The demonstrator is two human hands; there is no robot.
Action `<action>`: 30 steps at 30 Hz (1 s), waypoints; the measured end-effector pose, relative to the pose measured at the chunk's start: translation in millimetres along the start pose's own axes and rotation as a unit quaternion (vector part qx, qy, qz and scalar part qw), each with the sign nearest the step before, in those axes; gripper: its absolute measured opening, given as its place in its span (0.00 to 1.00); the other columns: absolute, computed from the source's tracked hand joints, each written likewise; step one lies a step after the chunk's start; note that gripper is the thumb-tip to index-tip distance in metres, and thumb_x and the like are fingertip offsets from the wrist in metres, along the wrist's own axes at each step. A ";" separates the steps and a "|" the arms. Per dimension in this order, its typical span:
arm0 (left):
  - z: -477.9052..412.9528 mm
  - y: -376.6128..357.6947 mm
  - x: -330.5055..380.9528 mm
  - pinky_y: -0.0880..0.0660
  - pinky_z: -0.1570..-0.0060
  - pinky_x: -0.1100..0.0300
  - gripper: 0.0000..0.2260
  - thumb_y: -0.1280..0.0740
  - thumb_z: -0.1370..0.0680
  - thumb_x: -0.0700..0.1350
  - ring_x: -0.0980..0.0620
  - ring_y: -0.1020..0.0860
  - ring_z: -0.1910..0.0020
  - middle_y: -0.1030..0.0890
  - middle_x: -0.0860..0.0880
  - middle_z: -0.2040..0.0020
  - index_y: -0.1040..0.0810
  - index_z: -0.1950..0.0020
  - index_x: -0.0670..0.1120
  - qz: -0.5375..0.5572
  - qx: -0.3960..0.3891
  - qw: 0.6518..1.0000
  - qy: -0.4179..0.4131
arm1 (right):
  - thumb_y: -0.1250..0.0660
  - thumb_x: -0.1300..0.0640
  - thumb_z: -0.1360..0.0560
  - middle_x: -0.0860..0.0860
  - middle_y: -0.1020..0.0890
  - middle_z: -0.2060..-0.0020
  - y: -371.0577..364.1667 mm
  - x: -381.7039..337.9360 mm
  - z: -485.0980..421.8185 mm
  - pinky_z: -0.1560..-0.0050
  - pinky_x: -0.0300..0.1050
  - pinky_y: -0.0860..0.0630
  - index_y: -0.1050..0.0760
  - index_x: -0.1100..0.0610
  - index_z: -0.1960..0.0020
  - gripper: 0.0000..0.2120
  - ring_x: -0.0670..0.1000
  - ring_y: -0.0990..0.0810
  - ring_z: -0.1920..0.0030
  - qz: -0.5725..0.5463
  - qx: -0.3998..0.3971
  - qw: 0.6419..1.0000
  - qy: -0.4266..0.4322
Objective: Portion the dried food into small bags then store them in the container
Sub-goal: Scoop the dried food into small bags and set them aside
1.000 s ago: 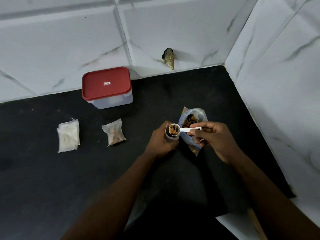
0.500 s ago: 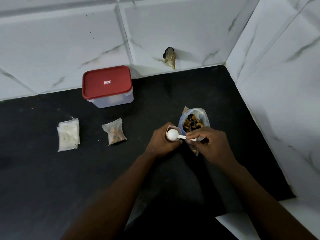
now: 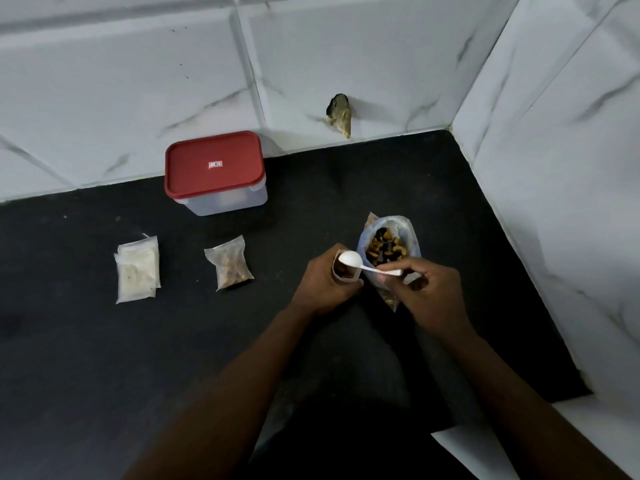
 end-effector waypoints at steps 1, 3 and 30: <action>-0.4 -0.2 0.1 0.19 0.47 0.55 0.15 0.22 0.29 0.41 0.58 0.17 0.49 0.16 0.53 0.50 0.21 0.46 0.50 0.002 -0.005 1.000 0.003 | 0.24 0.57 0.26 0.42 0.14 0.54 -0.5 2.8 -0.2 0.51 0.39 0.20 0.15 0.51 0.48 0.07 0.41 0.16 0.51 -0.024 0.002 0.999 -0.033; -0.7 -0.7 0.7 0.20 0.45 0.59 0.17 0.23 0.28 0.39 0.60 0.18 0.47 0.16 0.53 0.48 0.21 0.42 0.49 0.002 -0.015 1.000 0.006 | 0.25 0.61 0.26 0.47 0.13 0.53 -1.4 11.5 -0.9 0.54 0.42 0.20 0.16 0.53 0.47 0.08 0.46 0.15 0.51 -0.123 0.010 0.985 -0.118; 8.8 11.1 1.9 0.24 0.47 0.68 0.17 0.22 0.27 0.41 0.64 0.20 0.46 0.19 0.56 0.47 0.23 0.42 0.54 -0.018 -0.009 1.000 0.010 | 0.25 0.52 0.29 0.44 0.18 0.50 5.9 6.5 -9.5 0.50 0.52 0.22 0.18 0.47 0.48 0.10 0.47 0.22 0.49 0.179 0.108 0.977 -0.035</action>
Point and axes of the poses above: each hand's wrist, its own z-axis away from the middle knuckle, its own y-axis out of the back of the hand, x = y × z, the point moved 4 cm from there along -z, towards the middle knuckle
